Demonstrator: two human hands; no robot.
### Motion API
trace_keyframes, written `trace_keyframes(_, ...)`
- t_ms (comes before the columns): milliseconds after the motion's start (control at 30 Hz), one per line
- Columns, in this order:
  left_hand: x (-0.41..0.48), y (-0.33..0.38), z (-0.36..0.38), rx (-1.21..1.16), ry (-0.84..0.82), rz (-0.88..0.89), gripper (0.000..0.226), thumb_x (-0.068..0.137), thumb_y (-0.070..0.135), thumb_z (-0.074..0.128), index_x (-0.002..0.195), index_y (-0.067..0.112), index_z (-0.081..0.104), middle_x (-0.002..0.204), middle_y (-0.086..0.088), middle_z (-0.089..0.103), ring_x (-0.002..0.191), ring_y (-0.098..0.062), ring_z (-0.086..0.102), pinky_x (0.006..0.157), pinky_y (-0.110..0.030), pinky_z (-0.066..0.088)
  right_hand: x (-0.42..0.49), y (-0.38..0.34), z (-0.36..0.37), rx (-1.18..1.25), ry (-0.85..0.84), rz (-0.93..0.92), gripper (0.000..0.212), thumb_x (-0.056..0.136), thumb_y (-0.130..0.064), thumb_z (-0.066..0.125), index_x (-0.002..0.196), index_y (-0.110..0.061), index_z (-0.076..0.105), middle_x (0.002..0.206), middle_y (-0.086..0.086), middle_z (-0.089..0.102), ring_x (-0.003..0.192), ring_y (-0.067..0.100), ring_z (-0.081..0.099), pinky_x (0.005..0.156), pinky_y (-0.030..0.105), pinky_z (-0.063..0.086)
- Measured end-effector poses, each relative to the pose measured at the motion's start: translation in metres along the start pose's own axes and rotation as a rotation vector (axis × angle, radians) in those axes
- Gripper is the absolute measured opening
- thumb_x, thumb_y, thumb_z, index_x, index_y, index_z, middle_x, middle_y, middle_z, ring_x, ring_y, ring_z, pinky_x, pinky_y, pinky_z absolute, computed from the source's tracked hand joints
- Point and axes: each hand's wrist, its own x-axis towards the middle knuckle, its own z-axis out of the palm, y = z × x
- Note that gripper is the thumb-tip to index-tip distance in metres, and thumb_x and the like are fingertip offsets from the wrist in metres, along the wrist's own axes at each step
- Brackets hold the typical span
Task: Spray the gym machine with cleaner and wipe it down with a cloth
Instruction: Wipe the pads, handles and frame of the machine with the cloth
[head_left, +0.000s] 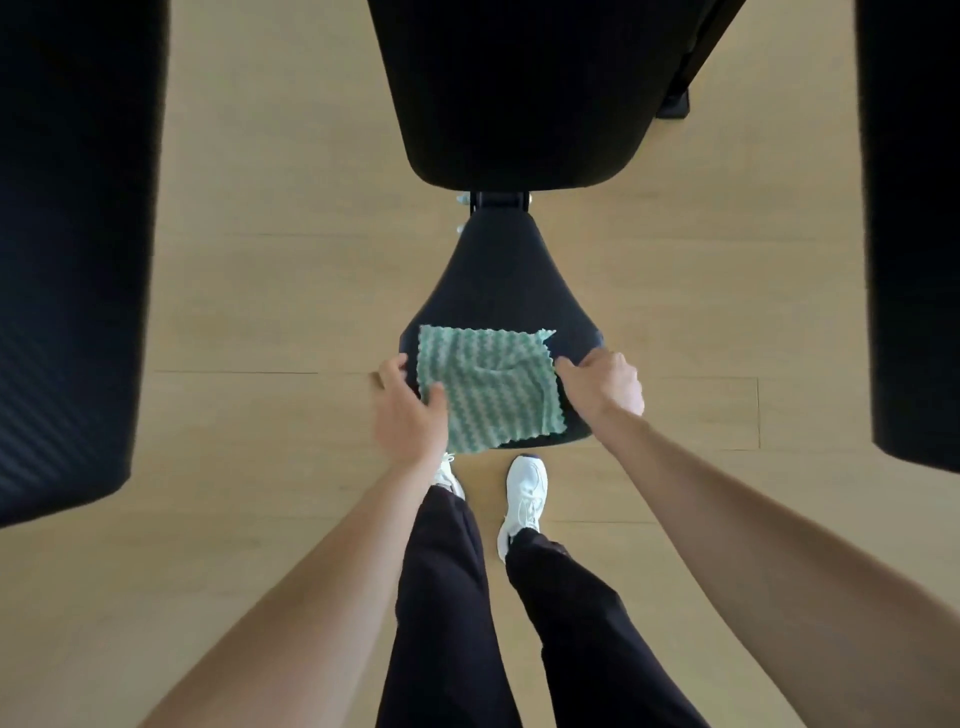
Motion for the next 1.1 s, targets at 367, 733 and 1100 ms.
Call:
trace_keyframes(367,0.019,-0.042,0.031,0.544,-0.129,0.731,0.057,0.109,0.037,0.035,0.159,0.011,0.035,0.168,-0.009,0.029,0.157,-0.03,0.024,0.125,-0.049,0.025,0.001,0.026,0.082,-0.195,-0.004,-1.028,0.051,0.104,-0.019,0.056,0.151,-0.002,0.044,0.166,0.011,0.031,0.157,0.026,0.02,0.126,0.036,0.024)
trace_keyframes(733,0.002,-0.031,0.053,0.839,-0.299,0.892,0.07,0.108,0.055,0.008,0.166,0.015,0.004,0.171,-0.022,-0.002,0.158,-0.041,-0.001,0.128,-0.057,0.004,-0.002,0.072,0.084,-0.404,0.134,-0.727,0.065,0.108,-0.04,0.027,0.164,-0.011,0.015,0.172,0.013,0.006,0.16,0.027,0.0,0.13,0.045,0.008)
trace_keyframes(1100,0.107,0.025,0.056,0.859,-0.293,0.836,0.068,0.106,0.057,0.002,0.164,0.023,-0.009,0.171,-0.016,-0.013,0.16,-0.032,-0.008,0.129,-0.053,0.0,0.081,-0.022,0.057,-0.542,0.053,-0.752,0.069,0.107,-0.05,0.016,0.165,-0.018,-0.007,0.172,0.012,-0.014,0.158,0.028,-0.015,0.129,0.044,-0.005)
